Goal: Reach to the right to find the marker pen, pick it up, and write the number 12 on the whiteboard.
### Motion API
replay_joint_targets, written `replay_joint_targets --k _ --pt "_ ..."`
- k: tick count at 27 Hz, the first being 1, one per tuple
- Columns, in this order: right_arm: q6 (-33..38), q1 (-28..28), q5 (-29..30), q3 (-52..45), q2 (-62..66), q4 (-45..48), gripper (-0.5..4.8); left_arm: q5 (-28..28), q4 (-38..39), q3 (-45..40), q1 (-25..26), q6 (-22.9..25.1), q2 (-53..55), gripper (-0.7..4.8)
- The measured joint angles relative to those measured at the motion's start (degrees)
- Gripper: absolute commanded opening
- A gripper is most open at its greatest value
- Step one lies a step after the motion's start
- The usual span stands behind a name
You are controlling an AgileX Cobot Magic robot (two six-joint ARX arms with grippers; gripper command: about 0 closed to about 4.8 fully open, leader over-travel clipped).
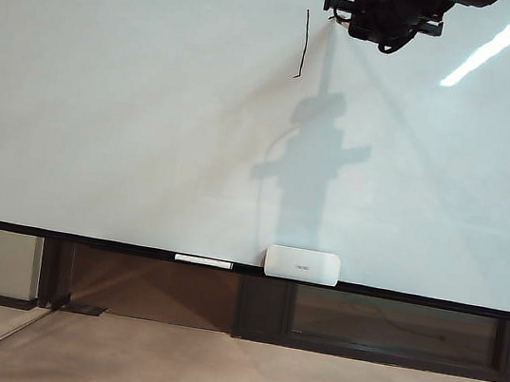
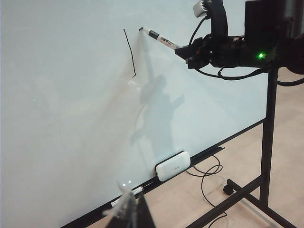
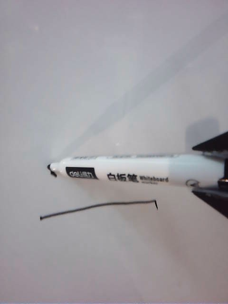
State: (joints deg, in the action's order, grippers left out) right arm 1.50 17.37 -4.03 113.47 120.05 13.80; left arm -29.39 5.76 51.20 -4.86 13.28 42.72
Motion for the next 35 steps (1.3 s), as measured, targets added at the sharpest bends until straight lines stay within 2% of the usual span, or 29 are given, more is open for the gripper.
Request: replay_joint_targets --k 16,35 --pt "-0.7 -0.1 -6.0 0.0 -2.4 -3.9 -0.05 0.0 0.0 0.0 0.0 0.0 0.0 -0.05" --pt "-0.7 -0.2 -6.1 0.0 -2.4 -12.6 -0.05 0.0 0.0 0.0 0.0 -0.2 -0.8 -0.05"
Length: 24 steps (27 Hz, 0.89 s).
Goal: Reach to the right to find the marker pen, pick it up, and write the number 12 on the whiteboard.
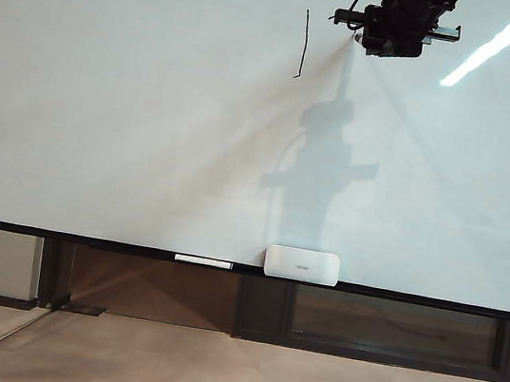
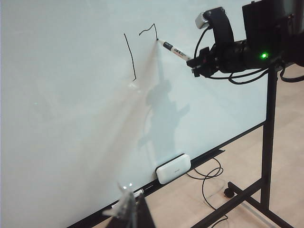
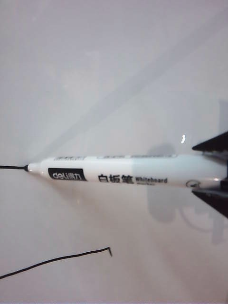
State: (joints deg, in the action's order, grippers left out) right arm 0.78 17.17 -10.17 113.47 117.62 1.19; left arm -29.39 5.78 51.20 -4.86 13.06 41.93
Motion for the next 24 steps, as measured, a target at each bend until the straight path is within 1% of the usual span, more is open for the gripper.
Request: replay_joint_targets --k 7,20,24 --pt "0.4 0.0 0.1 -0.1 0.0 -2.7 -0.05 0.0 0.0 0.0 0.0 0.0 -0.3 -0.05" --pt "0.5 0.0 0.2 -1.1 0.0 -3.2 -0.05 0.0 0.0 0.0 0.0 0.0 -0.7 -0.05" --pt "0.7 0.0 1.1 -1.1 0.0 -3.2 -0.05 0.0 0.0 0.0 0.0 0.0 -0.7 -0.05"
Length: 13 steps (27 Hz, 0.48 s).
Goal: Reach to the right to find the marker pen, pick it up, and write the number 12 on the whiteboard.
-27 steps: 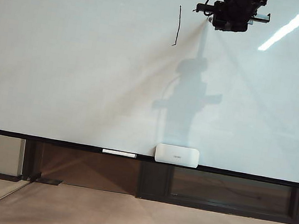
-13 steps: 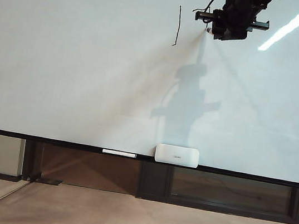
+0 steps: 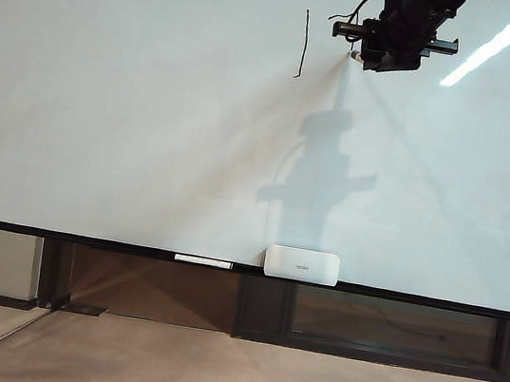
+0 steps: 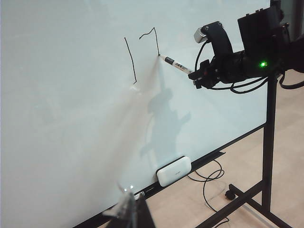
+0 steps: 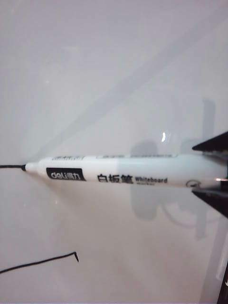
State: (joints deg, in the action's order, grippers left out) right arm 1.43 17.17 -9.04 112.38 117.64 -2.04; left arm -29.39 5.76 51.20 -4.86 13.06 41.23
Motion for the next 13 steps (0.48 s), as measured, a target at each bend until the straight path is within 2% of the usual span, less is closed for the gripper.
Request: replay_joint_targets --k 13 --pt "0.3 0.7 2.7 -0.1 0.0 1.7 -0.05 0.0 0.0 0.0 0.0 0.0 0.0 -0.05"
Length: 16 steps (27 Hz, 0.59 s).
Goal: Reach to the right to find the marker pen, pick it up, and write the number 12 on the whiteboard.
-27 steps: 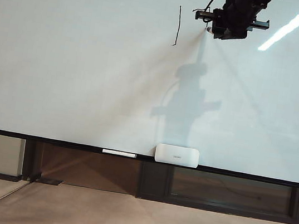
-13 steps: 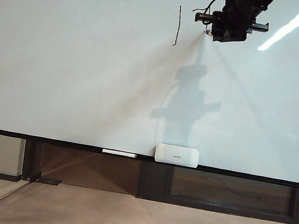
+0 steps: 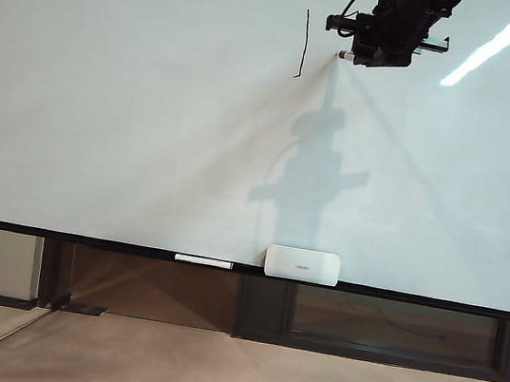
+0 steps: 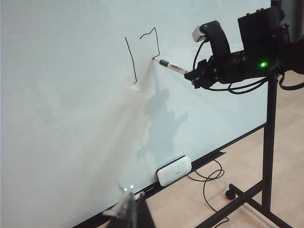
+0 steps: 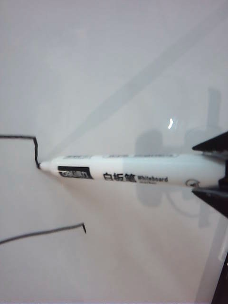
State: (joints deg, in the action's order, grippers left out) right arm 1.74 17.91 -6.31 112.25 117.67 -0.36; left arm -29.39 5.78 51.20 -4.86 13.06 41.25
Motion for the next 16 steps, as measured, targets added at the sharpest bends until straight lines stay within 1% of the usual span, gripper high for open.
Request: replay_joint_targets --k 16 --pt "0.1 1.5 1.0 0.0 1.4 1.0 -0.05 0.0 0.0 0.0 0.0 0.0 0.0 -0.05"
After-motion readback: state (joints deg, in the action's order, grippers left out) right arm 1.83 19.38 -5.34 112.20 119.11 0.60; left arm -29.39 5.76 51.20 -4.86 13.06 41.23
